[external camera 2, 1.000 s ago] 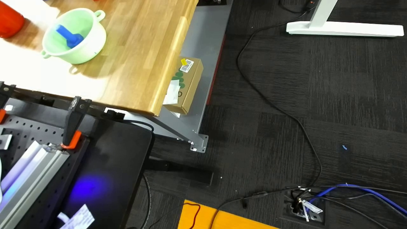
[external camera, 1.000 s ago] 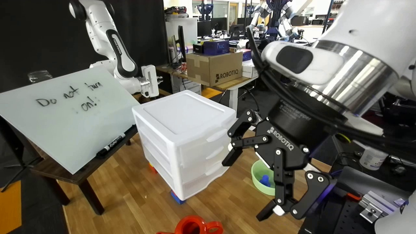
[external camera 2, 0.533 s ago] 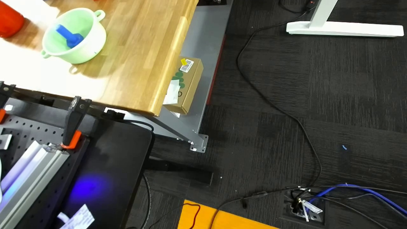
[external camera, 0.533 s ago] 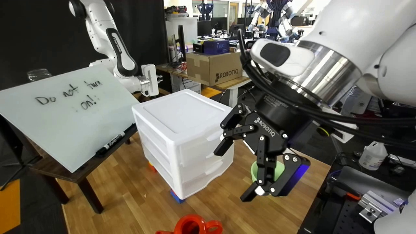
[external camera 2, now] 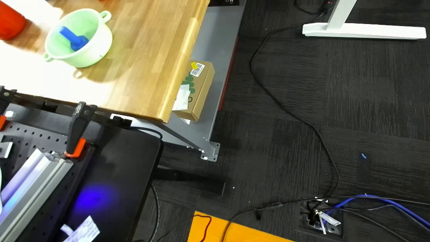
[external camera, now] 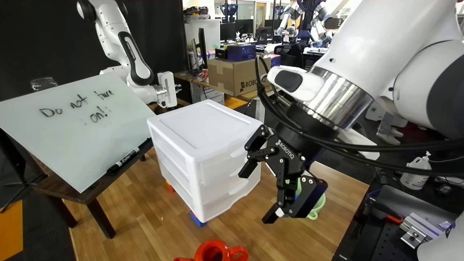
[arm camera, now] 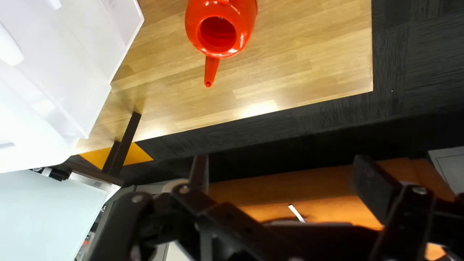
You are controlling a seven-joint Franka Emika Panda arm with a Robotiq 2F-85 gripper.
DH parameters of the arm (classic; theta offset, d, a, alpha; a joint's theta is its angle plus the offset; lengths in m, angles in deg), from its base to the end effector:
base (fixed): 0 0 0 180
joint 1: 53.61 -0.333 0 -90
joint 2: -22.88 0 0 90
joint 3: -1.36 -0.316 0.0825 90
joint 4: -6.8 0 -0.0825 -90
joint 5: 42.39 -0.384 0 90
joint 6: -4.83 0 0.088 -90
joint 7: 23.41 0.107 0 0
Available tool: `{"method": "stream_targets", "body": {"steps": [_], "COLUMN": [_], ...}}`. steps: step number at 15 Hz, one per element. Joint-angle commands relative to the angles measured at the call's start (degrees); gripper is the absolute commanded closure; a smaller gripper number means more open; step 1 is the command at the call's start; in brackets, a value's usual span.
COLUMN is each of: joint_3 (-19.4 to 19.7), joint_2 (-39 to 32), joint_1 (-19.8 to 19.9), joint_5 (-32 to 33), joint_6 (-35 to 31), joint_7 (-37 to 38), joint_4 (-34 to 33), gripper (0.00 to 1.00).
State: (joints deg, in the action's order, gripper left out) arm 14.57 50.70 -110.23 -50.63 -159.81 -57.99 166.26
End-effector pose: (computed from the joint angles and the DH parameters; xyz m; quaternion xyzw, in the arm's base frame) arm 0.2948 0.2706 0.4095 -0.7826 -0.5517 -0.2653 0.1130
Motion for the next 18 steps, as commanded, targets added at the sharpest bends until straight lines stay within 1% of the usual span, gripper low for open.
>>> {"method": "stream_targets", "body": {"steps": [1,4,8,9,13,15,16,18], "joint_3": [3.47,8.13,15.39,16.8,18.32,17.4,17.88,17.87], "joint_2": [-2.65,-5.22,-7.71,-8.38,-12.13,-13.78,-12.51,-13.21], "joint_1": [-3.2,-7.53,-14.96,-16.32,-17.6,-17.21,-16.55,-16.64], "joint_5": [-2.82,-7.64,-17.73,-20.21,-28.79,-32.84,-29.22,-29.5], "joint_6": [-4.07,-7.6,-12.21,-13.08,-14.67,-14.14,-12.33,-12.32], "joint_7": [-3.16,-7.21,-15.75,-17.6,-22.47,-24.06,-21.77,-21.92], "joint_4": [-0.02,0.03,0.06,0.06,0.22,0.26,0.29,0.19], "gripper": [0.0,0.0,0.0,0.0,0.0,0.0,0.0,0.0]}}
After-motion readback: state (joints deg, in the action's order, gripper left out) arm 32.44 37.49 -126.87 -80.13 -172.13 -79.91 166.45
